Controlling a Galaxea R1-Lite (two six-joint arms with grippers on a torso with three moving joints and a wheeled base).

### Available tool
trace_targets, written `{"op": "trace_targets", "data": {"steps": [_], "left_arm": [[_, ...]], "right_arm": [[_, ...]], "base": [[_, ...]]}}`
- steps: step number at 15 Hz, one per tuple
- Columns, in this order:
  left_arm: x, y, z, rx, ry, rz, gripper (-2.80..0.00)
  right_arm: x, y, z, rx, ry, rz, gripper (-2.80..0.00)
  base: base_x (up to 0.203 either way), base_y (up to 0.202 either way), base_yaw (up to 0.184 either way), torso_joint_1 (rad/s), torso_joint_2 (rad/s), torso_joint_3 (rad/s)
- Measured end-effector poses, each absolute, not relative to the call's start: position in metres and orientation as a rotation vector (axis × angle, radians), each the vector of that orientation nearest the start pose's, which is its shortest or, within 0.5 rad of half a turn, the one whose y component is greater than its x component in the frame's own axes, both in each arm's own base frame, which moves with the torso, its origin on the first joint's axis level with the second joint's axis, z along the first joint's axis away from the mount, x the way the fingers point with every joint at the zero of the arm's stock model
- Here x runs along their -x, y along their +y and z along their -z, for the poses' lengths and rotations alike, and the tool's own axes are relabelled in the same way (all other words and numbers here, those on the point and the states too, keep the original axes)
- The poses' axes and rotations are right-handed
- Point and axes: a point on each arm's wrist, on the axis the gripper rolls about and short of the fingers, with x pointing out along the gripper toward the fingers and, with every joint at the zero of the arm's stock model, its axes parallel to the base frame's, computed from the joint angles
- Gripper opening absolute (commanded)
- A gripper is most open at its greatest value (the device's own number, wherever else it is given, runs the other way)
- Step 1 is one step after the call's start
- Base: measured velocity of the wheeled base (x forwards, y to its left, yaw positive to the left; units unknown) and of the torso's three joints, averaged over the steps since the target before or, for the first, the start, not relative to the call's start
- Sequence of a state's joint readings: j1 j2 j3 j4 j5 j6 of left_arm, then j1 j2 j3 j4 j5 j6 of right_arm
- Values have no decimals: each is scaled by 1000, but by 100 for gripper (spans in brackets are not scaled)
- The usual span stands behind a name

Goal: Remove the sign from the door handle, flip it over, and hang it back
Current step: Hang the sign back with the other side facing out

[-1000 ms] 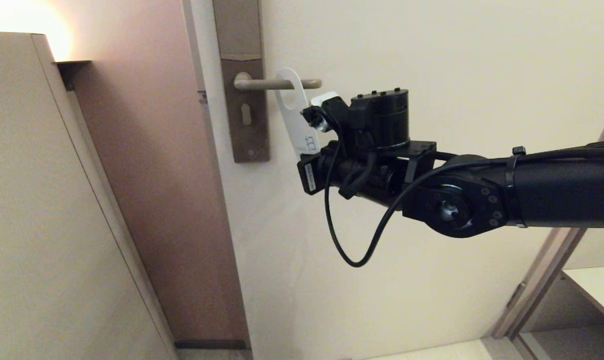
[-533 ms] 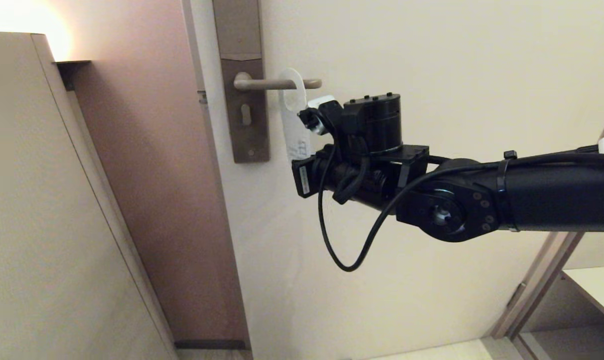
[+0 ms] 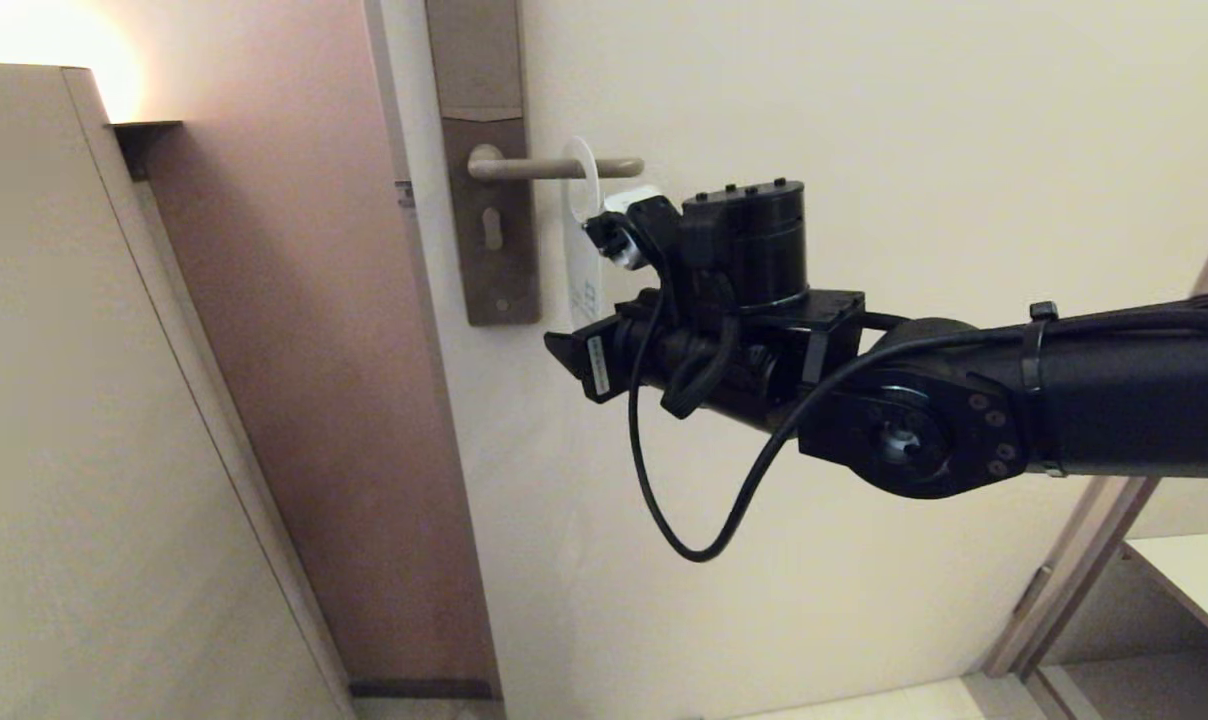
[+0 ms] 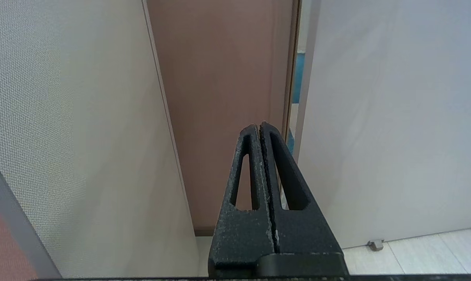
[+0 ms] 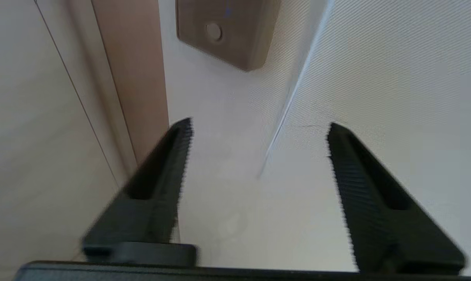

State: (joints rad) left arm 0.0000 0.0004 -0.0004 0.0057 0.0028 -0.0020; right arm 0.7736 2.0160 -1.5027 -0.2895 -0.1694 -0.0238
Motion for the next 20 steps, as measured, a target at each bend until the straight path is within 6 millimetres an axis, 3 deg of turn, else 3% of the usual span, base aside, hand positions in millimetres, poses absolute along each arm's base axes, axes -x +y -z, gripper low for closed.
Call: {"op": "trace_targets", "data": {"steps": [6,13,14,20], "left_arm": [[23,0,-75,2,6,-3,-280],[23,0,-75,3,6,-3,-280],[23,0,-75,2,6,-3,-280],[23,0,-75,3,6,-3,-280]], "right_arm": [[-281,266,-244,136,222,-619,0],[-298,230,-253,111,189,-518,0],[-301,230,-251,110,186,-512,-280],[-320,242,-244,128,144,-507,-280]], "base": [[0,0,0,0,0,0],[0,0,0,0,0,0],[0,0,0,0,0,0],[0,0,0,0,0,0]]}}
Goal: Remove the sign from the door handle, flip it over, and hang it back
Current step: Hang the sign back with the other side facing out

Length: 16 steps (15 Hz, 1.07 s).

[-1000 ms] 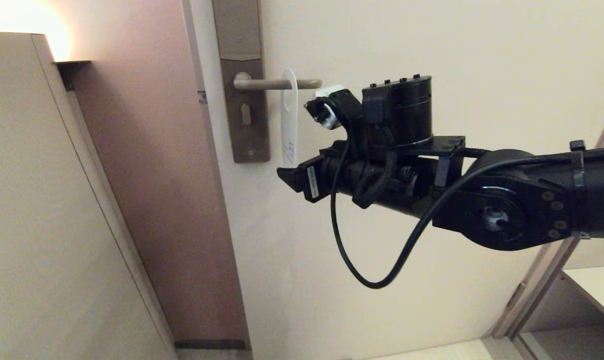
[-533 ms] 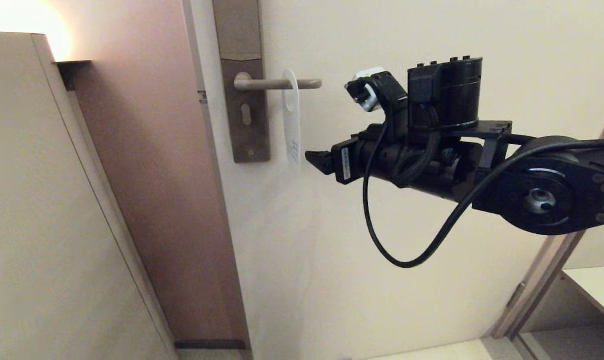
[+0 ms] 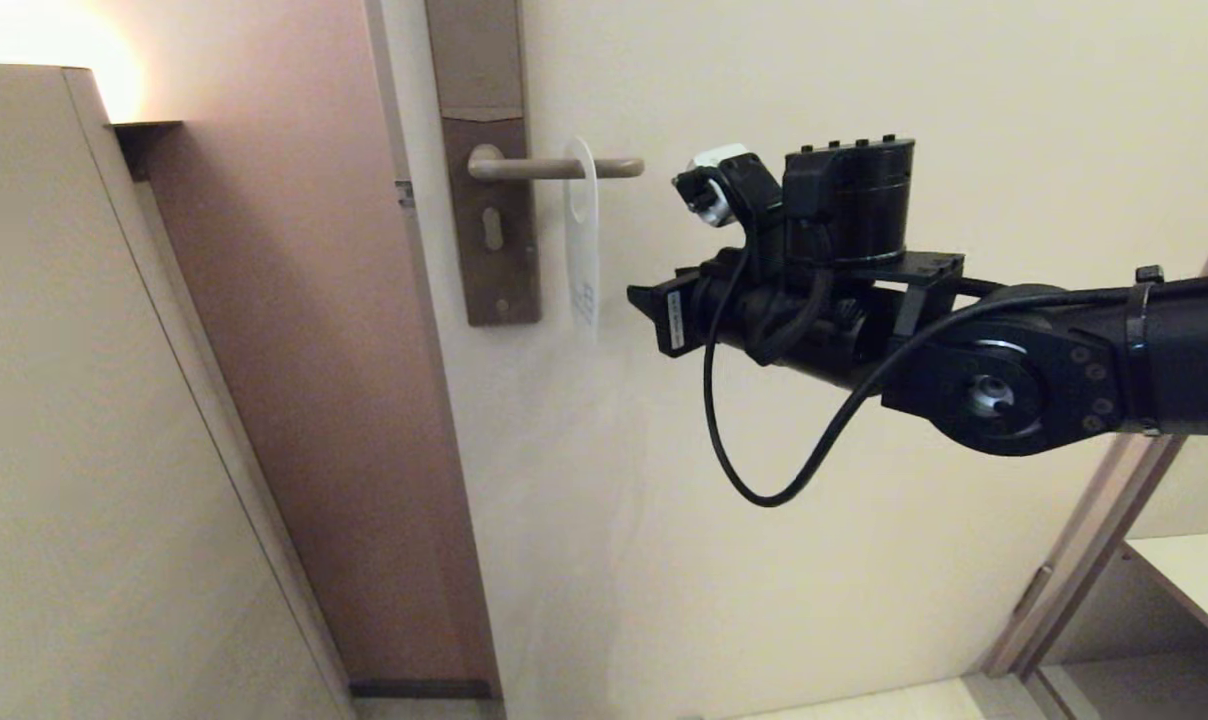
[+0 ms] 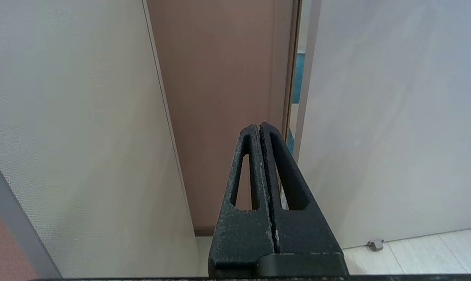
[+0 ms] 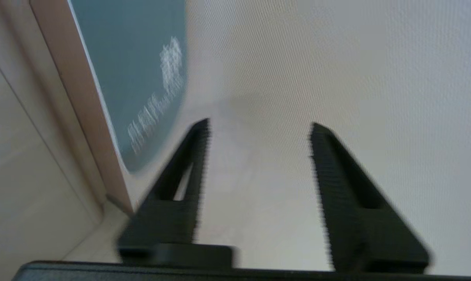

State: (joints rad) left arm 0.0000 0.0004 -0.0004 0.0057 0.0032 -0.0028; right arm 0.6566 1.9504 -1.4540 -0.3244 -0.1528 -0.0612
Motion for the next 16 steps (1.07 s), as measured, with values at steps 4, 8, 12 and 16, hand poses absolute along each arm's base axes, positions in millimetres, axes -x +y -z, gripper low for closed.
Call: {"op": "trace_targets", "data": {"steps": [4,8,12,16], "left_arm": [[23,0,-75,3,6,-3,-280],[23,0,-75,3,6,-3,-280],[23,0,-75,2,5,-3,-280],[23,0,-75,3,6,-3,-280]], "right_arm": [[-326,263,-247,133,109,-537,-280],[-321,278,-242,136,113,-572,-280],[-316,292,-246,114,59,-594,-280],[-311,308,-245,109,41,-611,-280]], "base": [[0,0,0,0,0,0],[0,0,0,0,0,0],[0,0,0,0,0,0],[0,0,0,0,0,0]]}}
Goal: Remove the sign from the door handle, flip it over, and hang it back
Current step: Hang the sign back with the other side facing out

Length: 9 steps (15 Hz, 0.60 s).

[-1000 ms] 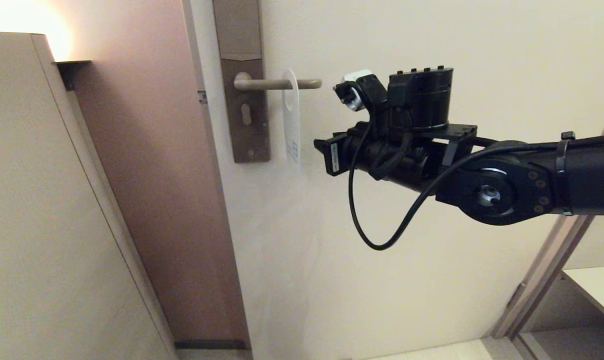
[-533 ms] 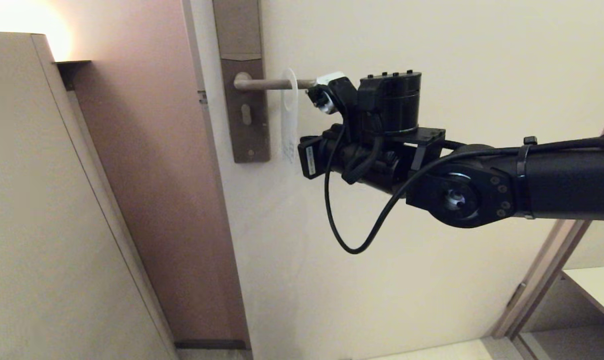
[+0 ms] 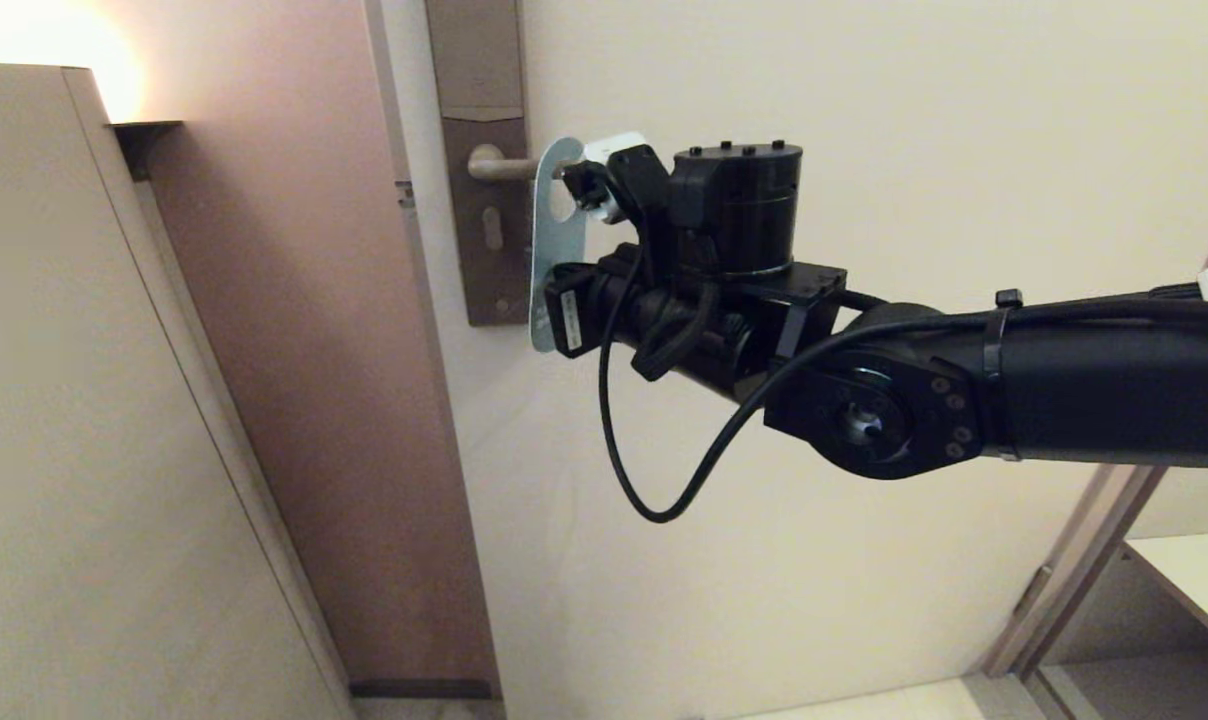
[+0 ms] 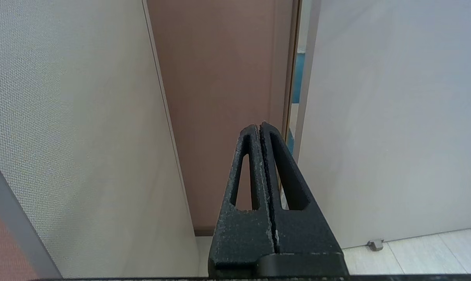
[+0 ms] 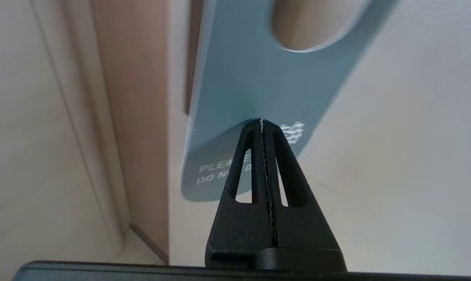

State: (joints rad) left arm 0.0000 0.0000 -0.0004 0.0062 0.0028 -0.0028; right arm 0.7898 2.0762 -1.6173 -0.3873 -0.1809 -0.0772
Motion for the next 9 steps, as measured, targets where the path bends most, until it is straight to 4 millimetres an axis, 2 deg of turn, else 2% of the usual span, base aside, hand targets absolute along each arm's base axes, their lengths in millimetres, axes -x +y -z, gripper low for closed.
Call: {"op": "trace_targets", "data": {"steps": [6,9], "left_arm": [[23,0,-75,2,6,-3,-280],[23,0,-75,2,6,-3,-280]], "right_arm": [[-312,341,-249,68,-35,-557,-280],[-312,355,-241,64,-42,-559,-280]], "base": [[0,0,0,0,0,0],[0,0,0,0,0,0]]}}
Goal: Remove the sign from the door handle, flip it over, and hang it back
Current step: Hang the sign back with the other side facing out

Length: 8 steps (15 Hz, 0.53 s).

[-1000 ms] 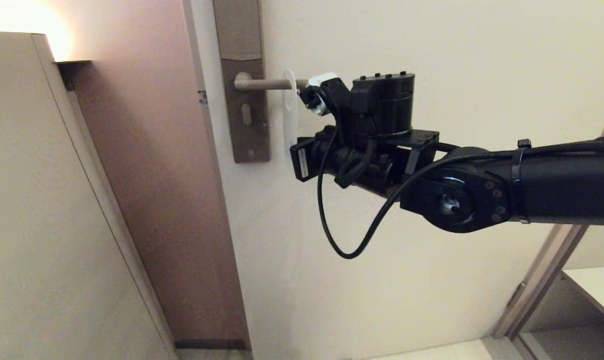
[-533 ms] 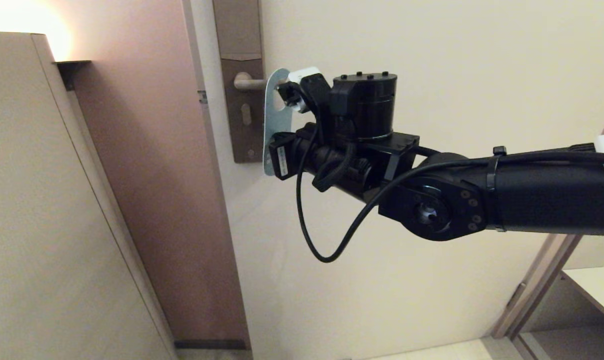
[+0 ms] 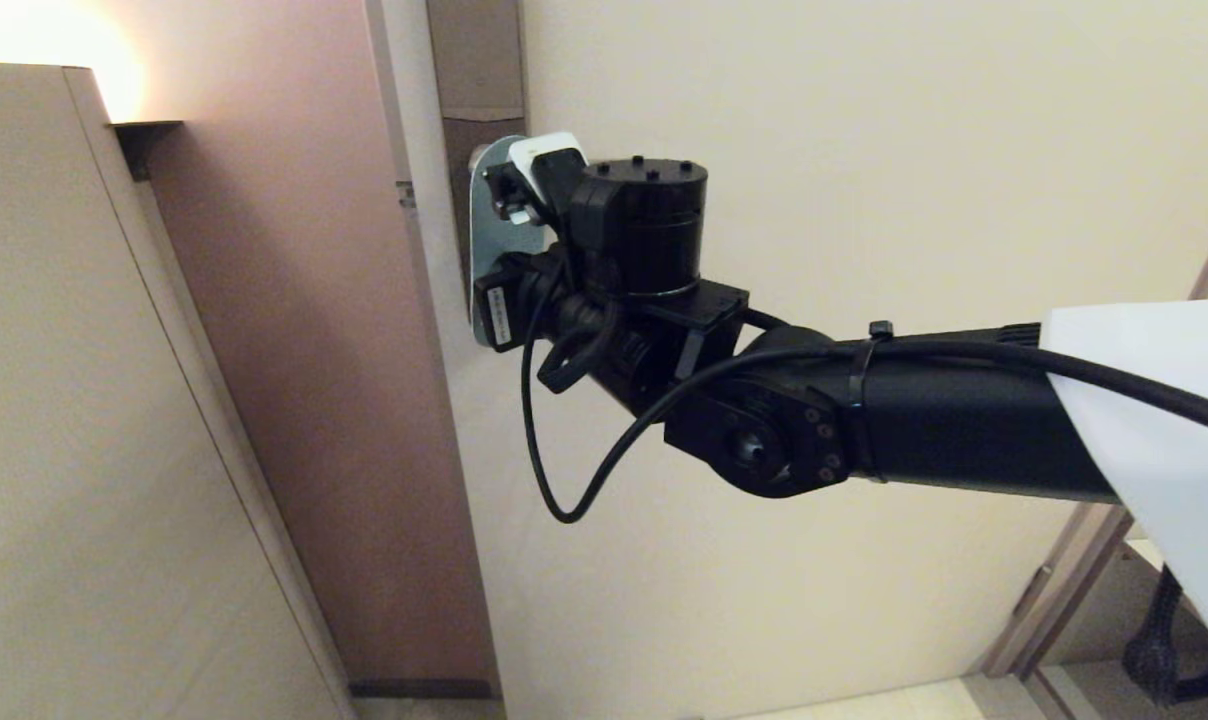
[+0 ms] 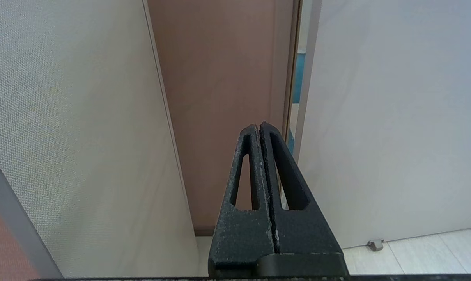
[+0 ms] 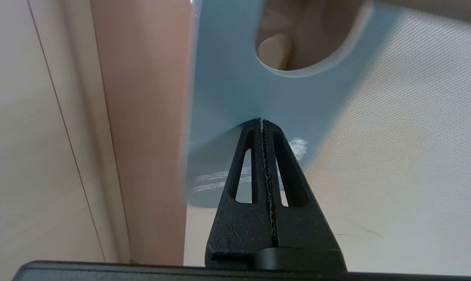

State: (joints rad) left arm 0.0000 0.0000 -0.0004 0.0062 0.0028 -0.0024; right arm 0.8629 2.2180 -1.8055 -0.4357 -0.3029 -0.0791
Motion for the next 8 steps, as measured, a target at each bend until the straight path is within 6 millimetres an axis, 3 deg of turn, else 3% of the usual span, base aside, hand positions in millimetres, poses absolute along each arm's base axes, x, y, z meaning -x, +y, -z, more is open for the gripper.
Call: {"op": "trace_targets", "data": {"steps": [5,8], "left_arm": [[23,0,-75,2,6,-3,-280],[23,0,-75,3,5,-3,-280]], "right_arm": [[-311,374,-228,77,-89,-542,-280],[-309,382,-229,58,-115,-554,-280]], "base": [[0,0,0,0,0,0],[0,0,0,0,0,0]]}}
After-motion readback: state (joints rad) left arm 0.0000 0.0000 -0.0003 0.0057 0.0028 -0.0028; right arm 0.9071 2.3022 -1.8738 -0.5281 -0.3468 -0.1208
